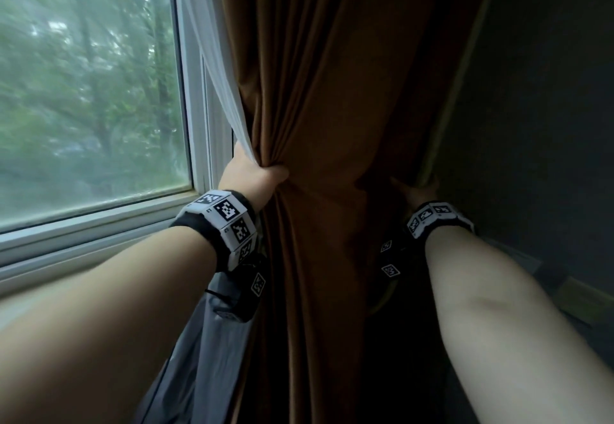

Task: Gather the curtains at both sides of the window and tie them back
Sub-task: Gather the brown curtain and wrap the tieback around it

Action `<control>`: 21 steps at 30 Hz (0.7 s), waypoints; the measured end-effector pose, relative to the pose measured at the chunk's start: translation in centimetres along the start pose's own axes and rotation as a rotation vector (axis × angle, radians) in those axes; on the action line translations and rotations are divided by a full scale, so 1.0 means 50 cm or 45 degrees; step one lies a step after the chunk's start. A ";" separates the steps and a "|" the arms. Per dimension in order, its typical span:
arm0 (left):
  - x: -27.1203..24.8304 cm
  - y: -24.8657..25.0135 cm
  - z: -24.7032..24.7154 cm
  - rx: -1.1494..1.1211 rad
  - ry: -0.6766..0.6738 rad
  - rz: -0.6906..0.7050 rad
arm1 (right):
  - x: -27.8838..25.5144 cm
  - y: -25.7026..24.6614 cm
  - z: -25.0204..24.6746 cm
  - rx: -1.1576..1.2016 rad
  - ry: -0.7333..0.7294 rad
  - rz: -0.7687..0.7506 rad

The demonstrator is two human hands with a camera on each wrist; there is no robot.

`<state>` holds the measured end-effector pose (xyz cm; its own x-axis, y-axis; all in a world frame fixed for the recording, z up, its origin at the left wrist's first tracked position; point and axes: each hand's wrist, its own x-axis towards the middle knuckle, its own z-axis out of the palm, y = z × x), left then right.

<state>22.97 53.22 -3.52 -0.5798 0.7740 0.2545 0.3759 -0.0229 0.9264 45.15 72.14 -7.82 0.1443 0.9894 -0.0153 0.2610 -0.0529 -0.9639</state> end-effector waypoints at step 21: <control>0.026 0.000 0.031 -0.058 0.095 -0.025 | -0.030 0.020 -0.006 0.047 -0.170 -0.177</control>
<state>23.33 55.19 -3.64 -0.6397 0.7251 0.2550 0.3321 -0.0384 0.9425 45.48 70.58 -8.67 -0.0197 0.9961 0.0861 0.2344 0.0883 -0.9681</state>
